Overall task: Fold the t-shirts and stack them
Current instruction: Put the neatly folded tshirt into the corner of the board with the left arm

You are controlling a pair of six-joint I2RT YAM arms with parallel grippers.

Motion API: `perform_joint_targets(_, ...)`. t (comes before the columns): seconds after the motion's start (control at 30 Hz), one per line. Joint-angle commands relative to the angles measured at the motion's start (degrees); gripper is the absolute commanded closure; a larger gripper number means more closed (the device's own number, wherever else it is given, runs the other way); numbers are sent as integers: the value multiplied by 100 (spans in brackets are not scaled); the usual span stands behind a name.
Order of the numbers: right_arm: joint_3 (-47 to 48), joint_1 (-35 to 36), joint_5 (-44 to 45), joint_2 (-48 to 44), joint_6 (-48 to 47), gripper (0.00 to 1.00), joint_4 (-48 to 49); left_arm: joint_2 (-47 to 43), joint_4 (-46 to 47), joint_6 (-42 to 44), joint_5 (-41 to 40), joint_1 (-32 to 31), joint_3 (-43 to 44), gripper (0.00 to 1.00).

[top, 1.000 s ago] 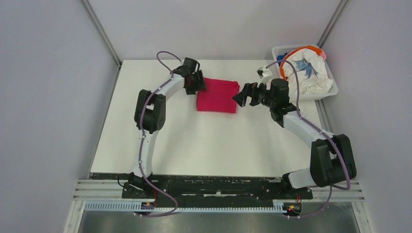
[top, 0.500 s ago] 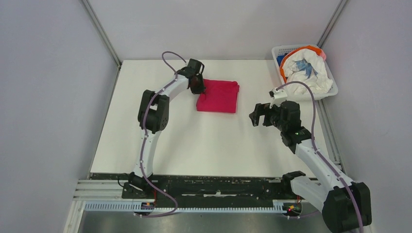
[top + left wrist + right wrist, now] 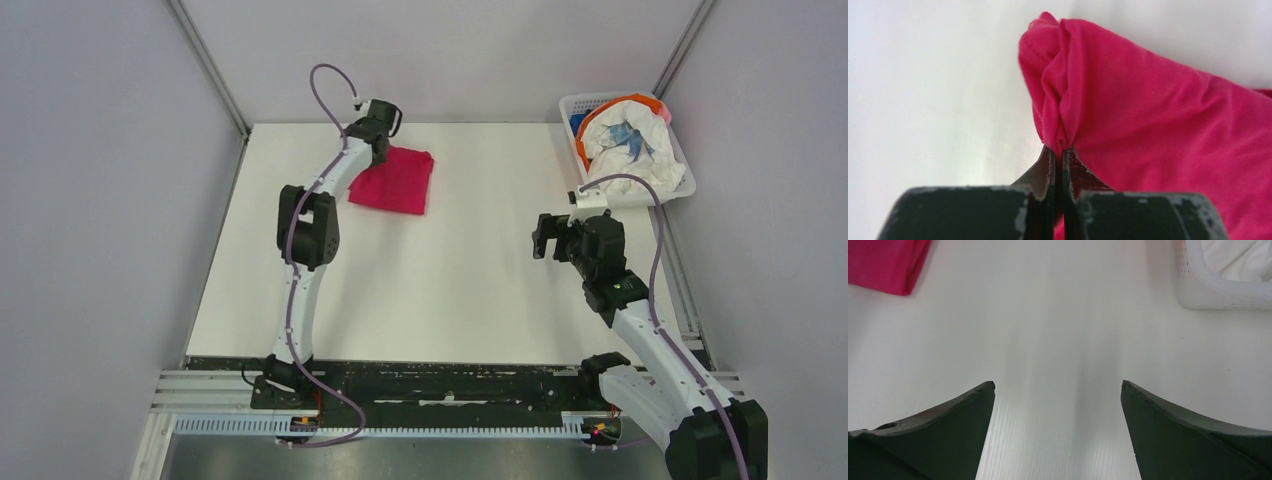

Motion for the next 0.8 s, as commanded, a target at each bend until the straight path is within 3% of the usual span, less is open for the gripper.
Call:
perform_joint_targets(0.0, -126, -14, 411, -160, -112, 2, 256, 170, 476, 1080, -930, 579, 559, 98)
perform_joint_targets(0.27, -291, -14, 770, -229, -187, 2, 396, 652, 2170, 2885, -1613, 1140, 932, 98)
perform_joint_targets(0.4, -316, -15, 950, -162, -201, 2, 396, 978, 2251, 3344, -1510, 1368, 1557, 98)
perform_joint_targets(0.57, -325, -14, 1010, -21, -210, 2, 392, 1085, 2845, 4113, -1550, 1588, 1580, 98)
perform_joint_targets(0.77, -382, -19, 1108, 5, -181, 2, 307, 1094, 3159, 4398, -1262, 1848, 1684, 98)
